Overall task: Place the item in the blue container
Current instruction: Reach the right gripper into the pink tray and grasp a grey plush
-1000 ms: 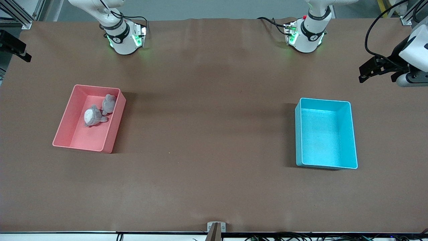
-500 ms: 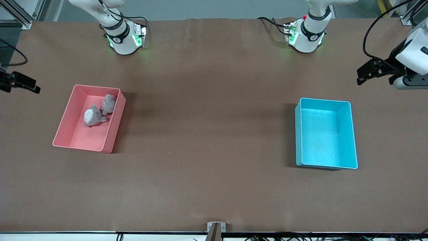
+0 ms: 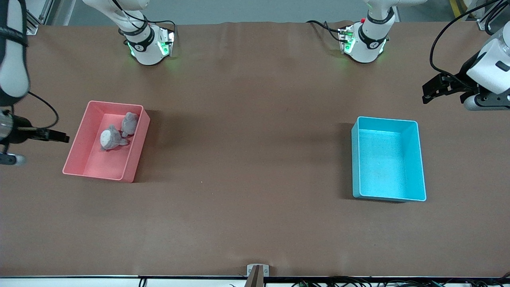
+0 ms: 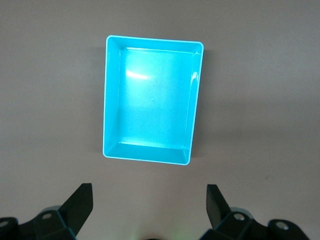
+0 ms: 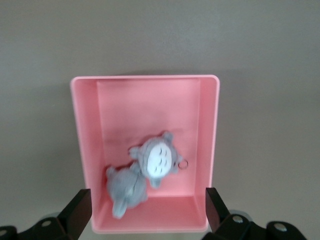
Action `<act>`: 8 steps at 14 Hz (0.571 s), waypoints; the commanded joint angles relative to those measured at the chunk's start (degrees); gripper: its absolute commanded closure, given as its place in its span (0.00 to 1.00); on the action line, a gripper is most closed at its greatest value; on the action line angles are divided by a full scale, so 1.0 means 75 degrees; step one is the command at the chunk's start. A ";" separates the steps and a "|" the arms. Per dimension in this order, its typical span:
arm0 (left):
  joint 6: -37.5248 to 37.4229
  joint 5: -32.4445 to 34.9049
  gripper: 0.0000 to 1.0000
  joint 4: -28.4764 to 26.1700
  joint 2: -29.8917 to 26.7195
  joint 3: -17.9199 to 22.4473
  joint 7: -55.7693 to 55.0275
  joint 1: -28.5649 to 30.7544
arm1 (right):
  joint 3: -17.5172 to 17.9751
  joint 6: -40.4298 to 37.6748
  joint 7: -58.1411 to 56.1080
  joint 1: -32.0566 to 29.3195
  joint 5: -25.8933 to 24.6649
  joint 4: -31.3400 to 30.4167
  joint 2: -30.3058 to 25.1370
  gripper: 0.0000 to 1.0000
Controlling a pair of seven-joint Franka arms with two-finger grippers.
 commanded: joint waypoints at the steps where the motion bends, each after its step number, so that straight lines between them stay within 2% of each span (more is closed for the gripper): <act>1: 0.0030 0.0017 0.00 0.0042 -0.0009 -0.0028 0.0152 0.0005 | 0.0081 0.1545 0.0086 -0.0093 0.0040 -0.1891 -0.0526 0.00; 6: 0.0018 0.0017 0.00 0.0030 0.0003 -0.0028 0.0152 0.0005 | 0.0093 0.4322 0.0121 -0.0363 0.0122 -0.4131 -0.0468 0.00; 8: 0.0006 0.0006 0.00 0.0007 -0.0021 -0.0040 0.0141 0.0005 | 0.0093 0.5111 0.0121 -0.0375 0.0425 -0.4579 -0.0363 0.00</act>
